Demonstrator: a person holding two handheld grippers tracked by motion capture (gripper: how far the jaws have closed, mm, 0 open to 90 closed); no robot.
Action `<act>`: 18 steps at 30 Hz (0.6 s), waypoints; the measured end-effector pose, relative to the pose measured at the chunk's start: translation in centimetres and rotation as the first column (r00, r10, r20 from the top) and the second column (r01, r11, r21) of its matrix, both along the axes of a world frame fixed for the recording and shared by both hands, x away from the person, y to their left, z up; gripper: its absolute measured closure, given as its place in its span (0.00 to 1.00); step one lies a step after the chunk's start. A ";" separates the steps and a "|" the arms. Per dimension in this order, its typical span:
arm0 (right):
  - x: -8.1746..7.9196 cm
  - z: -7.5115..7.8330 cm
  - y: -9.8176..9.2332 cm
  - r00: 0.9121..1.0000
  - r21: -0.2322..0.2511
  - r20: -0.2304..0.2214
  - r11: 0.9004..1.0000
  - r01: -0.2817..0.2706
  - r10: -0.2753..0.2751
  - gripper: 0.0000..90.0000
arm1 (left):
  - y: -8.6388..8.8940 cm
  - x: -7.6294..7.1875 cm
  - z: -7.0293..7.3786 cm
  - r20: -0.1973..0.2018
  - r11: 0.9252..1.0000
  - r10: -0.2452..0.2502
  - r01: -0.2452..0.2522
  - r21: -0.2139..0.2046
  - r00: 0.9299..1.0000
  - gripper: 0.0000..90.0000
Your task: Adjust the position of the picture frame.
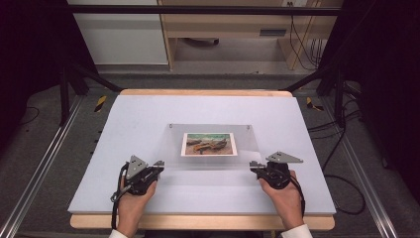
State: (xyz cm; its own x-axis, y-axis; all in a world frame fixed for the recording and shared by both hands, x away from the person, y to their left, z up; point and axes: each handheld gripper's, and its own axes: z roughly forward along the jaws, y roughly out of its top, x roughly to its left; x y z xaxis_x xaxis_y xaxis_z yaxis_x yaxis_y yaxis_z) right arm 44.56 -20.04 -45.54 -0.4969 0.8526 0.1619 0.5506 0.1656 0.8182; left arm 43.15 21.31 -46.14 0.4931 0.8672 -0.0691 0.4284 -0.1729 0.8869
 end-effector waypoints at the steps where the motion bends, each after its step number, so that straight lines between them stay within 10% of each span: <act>1: 0.0 0.0 0.0 1.000 -0.001 0.000 1.000 0.001 -0.001 0.94 | -0.1 0.0 -0.1 -0.002 1.000 0.000 0.000 0.000 1.000 0.93; 18: 0.3 -1.0 -0.2 0.999 -0.022 -0.033 1.000 0.012 -0.013 0.93 | -0.5 0.0 -1.0 -0.032 1.000 -0.002 0.003 0.023 0.999 0.93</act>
